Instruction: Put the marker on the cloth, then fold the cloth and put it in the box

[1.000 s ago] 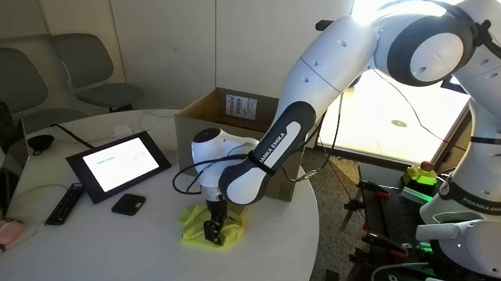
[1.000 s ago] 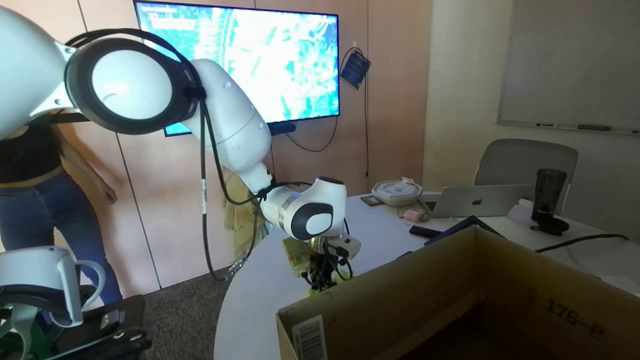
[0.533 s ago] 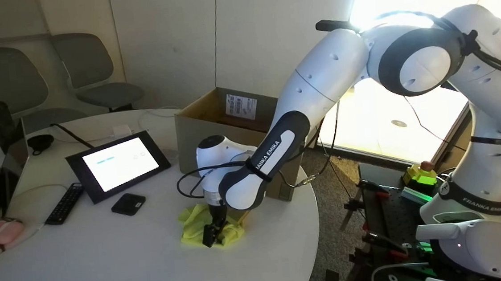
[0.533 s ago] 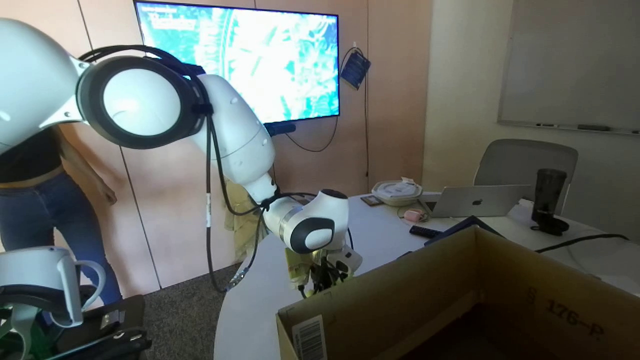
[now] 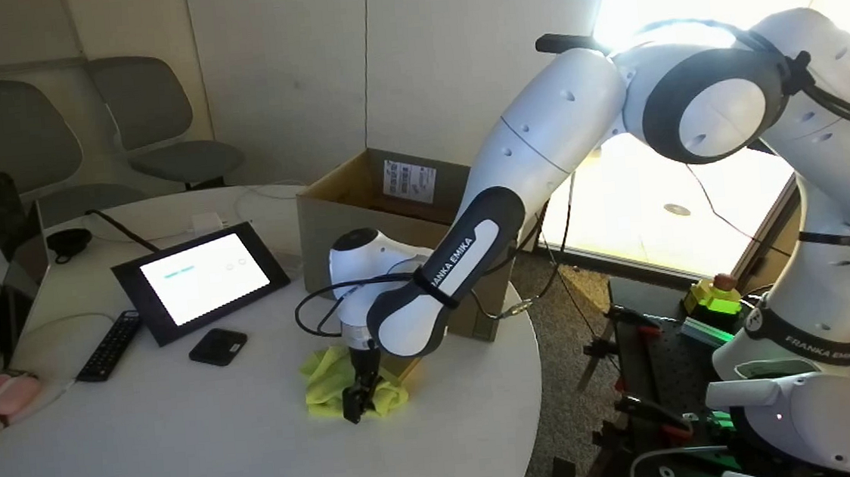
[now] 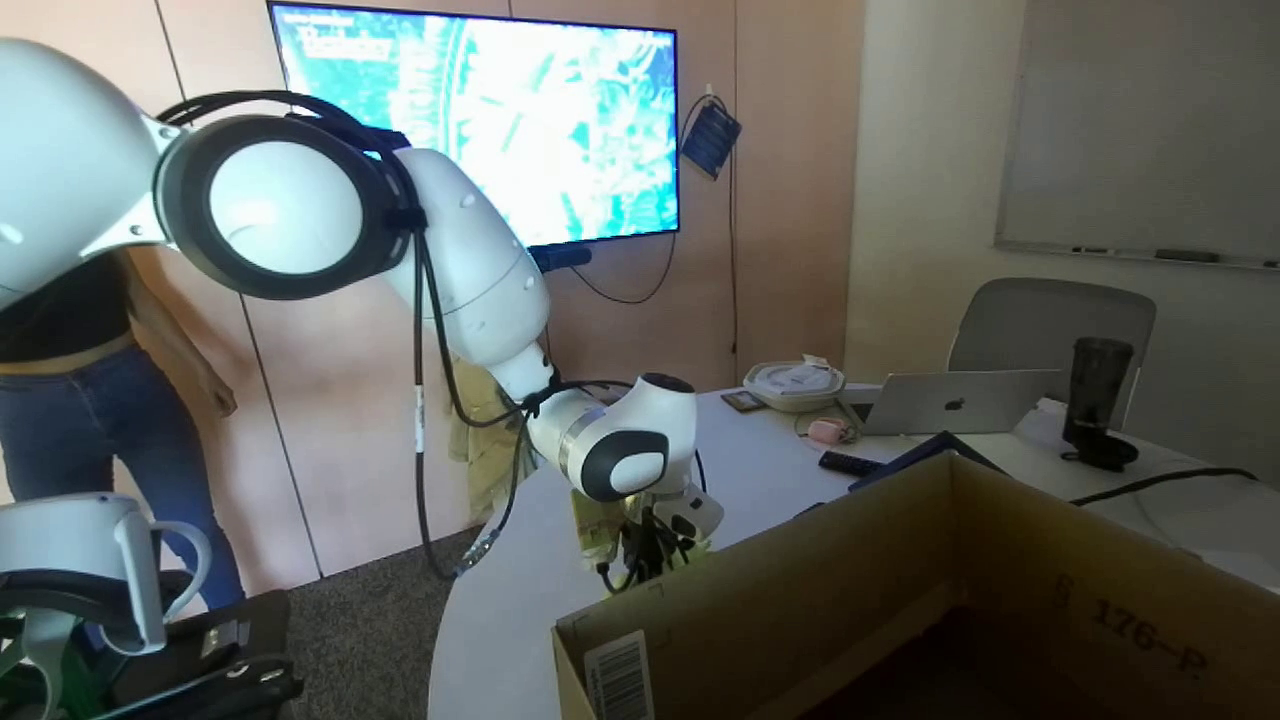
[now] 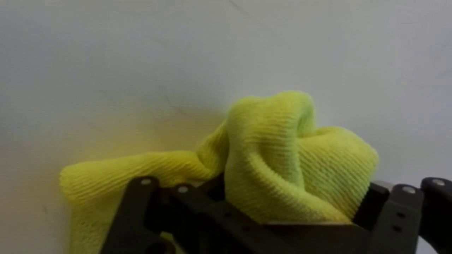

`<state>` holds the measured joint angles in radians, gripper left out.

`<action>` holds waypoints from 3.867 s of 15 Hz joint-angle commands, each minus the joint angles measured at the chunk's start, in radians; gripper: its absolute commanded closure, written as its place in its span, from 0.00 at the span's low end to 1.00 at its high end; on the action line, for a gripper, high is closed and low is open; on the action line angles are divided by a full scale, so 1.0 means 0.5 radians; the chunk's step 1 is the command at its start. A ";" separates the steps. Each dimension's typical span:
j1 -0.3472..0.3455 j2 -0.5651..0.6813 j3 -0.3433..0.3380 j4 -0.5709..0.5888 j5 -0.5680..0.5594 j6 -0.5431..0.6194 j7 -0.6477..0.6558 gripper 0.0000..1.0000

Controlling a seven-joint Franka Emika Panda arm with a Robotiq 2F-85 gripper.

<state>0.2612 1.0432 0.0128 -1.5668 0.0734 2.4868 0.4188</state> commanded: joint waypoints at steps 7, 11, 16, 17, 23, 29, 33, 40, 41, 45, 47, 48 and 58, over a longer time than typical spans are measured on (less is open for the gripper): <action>0.135 -0.238 -0.104 -0.028 -0.068 -0.083 0.087 0.93; 0.204 -0.449 -0.174 -0.044 -0.138 -0.111 0.159 0.91; 0.288 -0.748 -0.315 -0.119 -0.265 -0.122 0.446 0.92; 0.298 -0.817 -0.350 -0.141 -0.303 -0.140 0.534 0.92; 0.267 -1.195 -0.520 -0.339 -0.636 -0.259 1.109 0.92; 0.092 -1.564 -0.543 -0.563 -0.991 -0.537 1.662 0.92; -0.094 -1.595 -0.484 -0.620 -1.072 -0.813 1.916 0.92; -0.305 -1.445 -0.408 -0.676 -1.003 -0.962 2.087 0.88; -0.319 -1.422 -0.403 -0.680 -0.998 -0.972 2.108 0.63; -0.356 -1.404 -0.377 -0.748 -0.972 -0.931 2.128 0.43; -0.357 -1.416 -0.367 -0.785 -0.971 -0.924 2.143 0.26; -0.358 -1.428 -0.362 -0.803 -0.972 -0.926 2.145 0.19; -0.298 -1.587 -0.229 -0.848 -1.018 -0.849 2.049 0.01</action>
<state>0.0966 0.3231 -0.1356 -1.9637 -0.4199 2.0454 1.4692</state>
